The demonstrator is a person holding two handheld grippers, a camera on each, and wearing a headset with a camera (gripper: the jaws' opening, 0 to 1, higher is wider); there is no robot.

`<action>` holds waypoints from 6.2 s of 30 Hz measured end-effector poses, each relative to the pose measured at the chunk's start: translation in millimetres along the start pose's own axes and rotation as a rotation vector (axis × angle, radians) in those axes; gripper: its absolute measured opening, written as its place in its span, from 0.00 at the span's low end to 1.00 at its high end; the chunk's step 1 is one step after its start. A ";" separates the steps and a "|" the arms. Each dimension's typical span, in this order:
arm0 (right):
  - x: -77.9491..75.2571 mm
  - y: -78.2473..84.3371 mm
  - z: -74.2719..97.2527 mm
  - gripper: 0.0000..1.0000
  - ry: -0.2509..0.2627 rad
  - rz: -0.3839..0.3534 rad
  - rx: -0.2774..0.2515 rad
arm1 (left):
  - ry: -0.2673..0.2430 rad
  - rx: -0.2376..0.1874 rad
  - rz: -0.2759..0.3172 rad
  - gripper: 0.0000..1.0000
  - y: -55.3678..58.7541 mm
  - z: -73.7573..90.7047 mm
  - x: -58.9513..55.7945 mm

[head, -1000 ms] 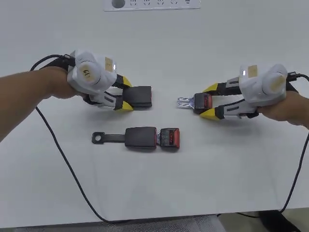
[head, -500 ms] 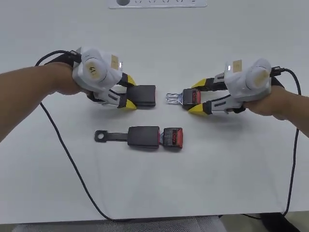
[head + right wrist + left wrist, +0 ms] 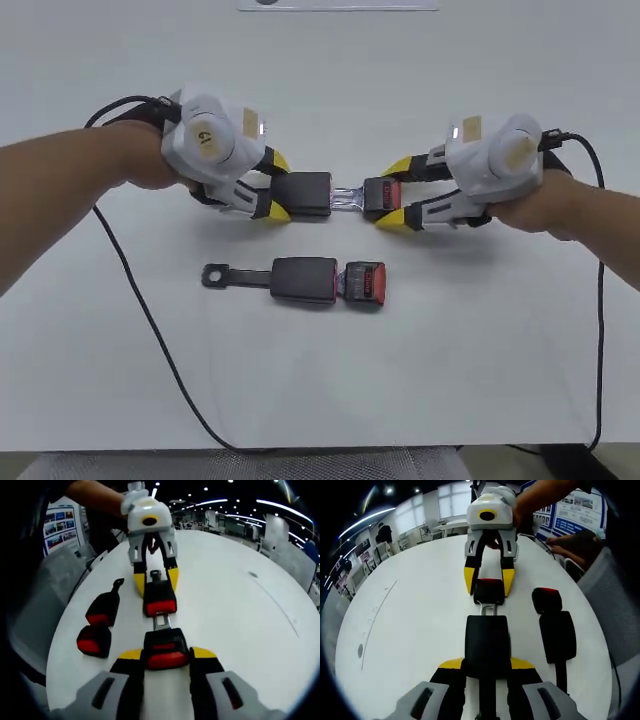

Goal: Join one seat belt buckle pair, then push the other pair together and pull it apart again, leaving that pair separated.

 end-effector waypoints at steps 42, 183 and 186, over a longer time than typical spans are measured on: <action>-2.5 -28.4 -20.8 0.34 -0.002 0.003 0.067 | -0.001 0.093 -0.049 0.32 -9.9 -0.1 -3.0; 138.9 -55.9 100.4 1.00 0.624 -0.228 -0.143 | -0.439 -0.512 0.465 1.00 43.6 143.9 -159.7; 148.3 -57.1 100.6 1.00 0.603 -0.207 -0.130 | -0.430 -0.522 0.469 1.00 52.7 150.0 -164.9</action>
Point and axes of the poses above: the centre of the closed fingertips' face, and the gripper's own axes: z roughly backward along the fingers, x roughly to its left, y roughly out of its underside, the point moved 10 cm from there along z, roughly backward along the fingers, and after that the axes turned 14 degrees about z, right-handed, at the moved point
